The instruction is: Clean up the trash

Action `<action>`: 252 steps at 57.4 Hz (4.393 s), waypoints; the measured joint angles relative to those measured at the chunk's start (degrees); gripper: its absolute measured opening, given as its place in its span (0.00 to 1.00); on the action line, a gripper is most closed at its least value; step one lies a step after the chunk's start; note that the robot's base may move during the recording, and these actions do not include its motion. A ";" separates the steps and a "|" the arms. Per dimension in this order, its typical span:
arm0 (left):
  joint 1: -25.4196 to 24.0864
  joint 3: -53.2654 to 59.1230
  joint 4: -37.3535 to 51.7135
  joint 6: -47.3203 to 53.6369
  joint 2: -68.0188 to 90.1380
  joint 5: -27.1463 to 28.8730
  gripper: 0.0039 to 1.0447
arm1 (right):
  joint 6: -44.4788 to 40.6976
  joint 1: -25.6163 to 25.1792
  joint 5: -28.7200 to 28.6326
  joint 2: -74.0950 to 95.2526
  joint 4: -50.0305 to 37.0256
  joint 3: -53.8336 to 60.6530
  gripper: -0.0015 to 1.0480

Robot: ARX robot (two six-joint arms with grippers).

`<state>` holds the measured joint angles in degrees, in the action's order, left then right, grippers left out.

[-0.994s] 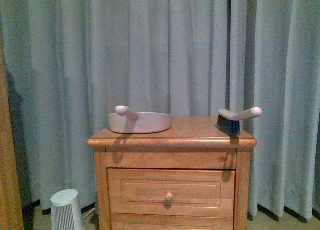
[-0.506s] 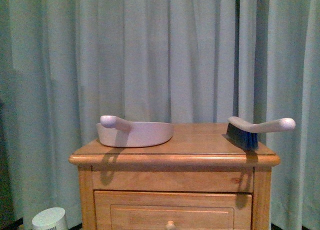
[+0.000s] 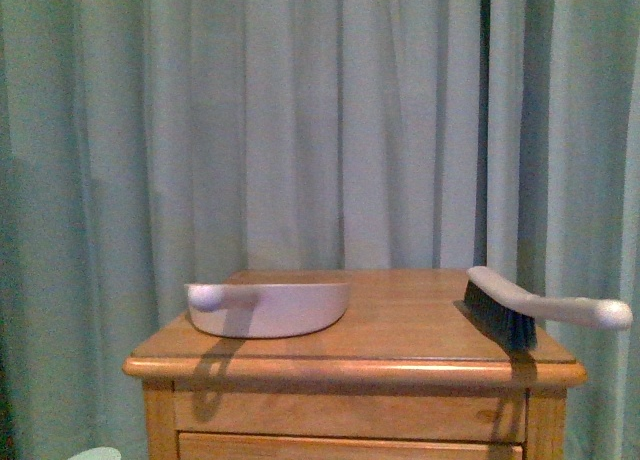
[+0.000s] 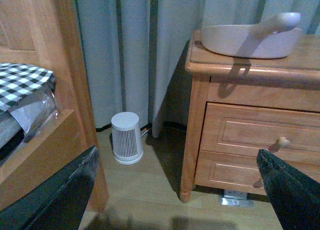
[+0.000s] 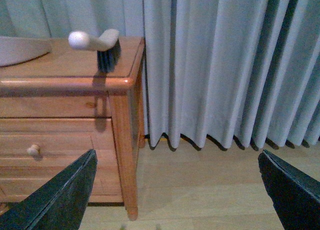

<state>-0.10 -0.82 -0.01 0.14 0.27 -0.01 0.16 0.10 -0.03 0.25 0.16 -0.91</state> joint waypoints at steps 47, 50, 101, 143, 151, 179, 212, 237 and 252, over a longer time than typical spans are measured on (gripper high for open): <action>13.62 -30.69 11.98 -1.66 57.11 3.39 0.93 | -0.02 0.00 -0.02 0.00 -0.02 0.00 0.93; 15.72 -36.13 9.20 -0.11 62.45 4.85 0.93 | -0.02 0.00 -0.02 0.00 -0.02 0.00 0.93; 24.94 -90.97 -18.58 -2.91 116.48 17.18 0.93 | 0.00 0.00 -0.02 0.00 -0.02 0.00 0.93; 20.83 -91.60 -14.97 1.16 123.43 16.50 0.68 | 0.00 0.00 -0.02 0.00 -0.02 0.00 0.93; 20.85 -91.60 -14.47 1.55 123.43 15.87 0.46 | 0.00 0.00 -0.02 0.00 -0.02 0.00 0.93; 21.88 -85.53 -4.02 2.29 117.87 13.64 0.26 | 0.00 0.00 -0.02 0.00 -0.02 0.00 0.93; 17.62 -39.63 33.16 19.74 66.23 2.64 0.26 | -0.02 0.00 -0.02 0.00 -0.02 0.00 0.93; 1.62 -20.35 22.32 11.56 31.12 -8.09 0.26 | -0.02 0.00 -0.02 0.00 -0.02 0.00 0.93; -8.70 -15.96 16.76 6.16 20.35 -17.46 0.26 | -0.02 0.00 -0.02 0.00 -0.02 0.00 0.93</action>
<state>-8.80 -16.78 16.75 6.31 20.62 -17.47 0.14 0.10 -0.05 0.25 0.14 -0.91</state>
